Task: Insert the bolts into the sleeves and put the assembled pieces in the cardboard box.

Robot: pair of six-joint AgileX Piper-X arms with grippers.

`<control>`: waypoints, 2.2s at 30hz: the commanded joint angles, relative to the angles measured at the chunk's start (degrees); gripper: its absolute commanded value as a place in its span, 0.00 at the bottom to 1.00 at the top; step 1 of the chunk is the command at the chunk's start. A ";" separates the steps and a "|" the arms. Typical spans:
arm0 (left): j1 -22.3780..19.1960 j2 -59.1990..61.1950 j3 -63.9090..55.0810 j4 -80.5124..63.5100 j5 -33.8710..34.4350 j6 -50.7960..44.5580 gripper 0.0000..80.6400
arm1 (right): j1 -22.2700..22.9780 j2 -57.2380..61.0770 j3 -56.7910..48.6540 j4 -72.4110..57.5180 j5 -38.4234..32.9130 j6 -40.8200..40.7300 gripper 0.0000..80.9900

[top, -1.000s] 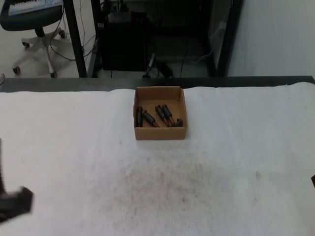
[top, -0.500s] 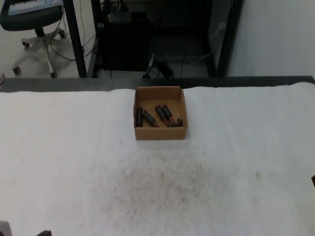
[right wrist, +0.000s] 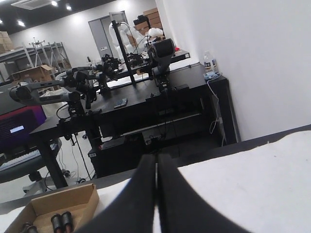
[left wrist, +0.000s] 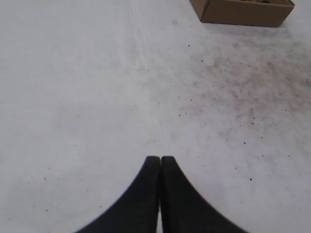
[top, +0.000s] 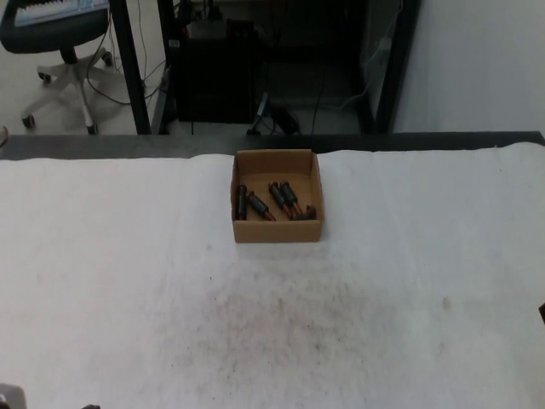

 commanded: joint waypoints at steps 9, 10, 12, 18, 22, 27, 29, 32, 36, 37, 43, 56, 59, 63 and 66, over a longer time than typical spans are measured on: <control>0.15 0.18 -0.70 0.08 0.28 0.01 0.00 | 0.00 -0.35 -0.53 6.16 11.95 -15.63 0.01; 0.15 0.18 -0.70 0.08 0.28 0.01 0.00 | 0.00 -0.35 -0.53 7.29 11.95 -16.53 0.01; 0.15 0.18 -0.70 0.08 0.28 0.01 0.00 | 0.00 -0.35 -0.53 9.47 11.95 -16.87 0.01; 0.15 0.18 -0.70 0.08 0.28 0.01 0.00 | 0.00 -0.35 -0.53 20.24 11.42 -16.78 0.01; 0.15 0.18 -0.70 0.08 0.28 0.01 0.00 | 0.00 -0.35 -0.53 27.74 11.42 -16.78 0.01; 0.15 0.18 -0.70 0.08 0.28 0.01 0.00 | 0.00 -0.35 -0.53 32.53 9.92 -15.14 0.01; 0.15 0.18 -0.70 0.08 0.28 0.01 0.00 | 0.00 -0.35 -0.53 33.79 8.23 -15.02 0.01; 0.15 0.18 -0.70 0.08 0.28 0.01 0.00 | 0.00 -0.35 -0.53 36.54 6.30 -15.02 0.01; 0.15 0.18 -0.70 0.08 0.28 0.01 0.00 | 0.00 -0.69 -0.53 39.18 3.69 -15.02 0.01; 0.15 0.18 -0.70 0.08 0.28 0.01 0.00 | 0.00 -0.74 -0.53 39.16 3.69 -15.02 0.01; 0.15 0.18 -0.70 0.08 0.28 0.01 0.00 | 0.00 -0.73 -0.53 39.16 3.77 -14.55 0.01; 0.15 0.18 -0.70 0.08 0.28 0.01 0.00 | 0.00 -13.31 -0.53 46.82 -7.09 -14.66 0.01; 0.15 0.18 -0.70 0.08 0.28 0.01 0.00 | 0.00 -17.40 -0.53 49.01 -7.09 -14.66 0.01; 0.15 0.18 -0.70 0.08 0.28 0.01 0.00 | 0.00 -18.18 -0.53 51.24 -7.35 -14.58 0.01; 0.15 0.18 -0.70 0.08 0.28 0.01 0.00 | 0.13 -18.18 -0.53 51.20 -9.36 -13.57 0.01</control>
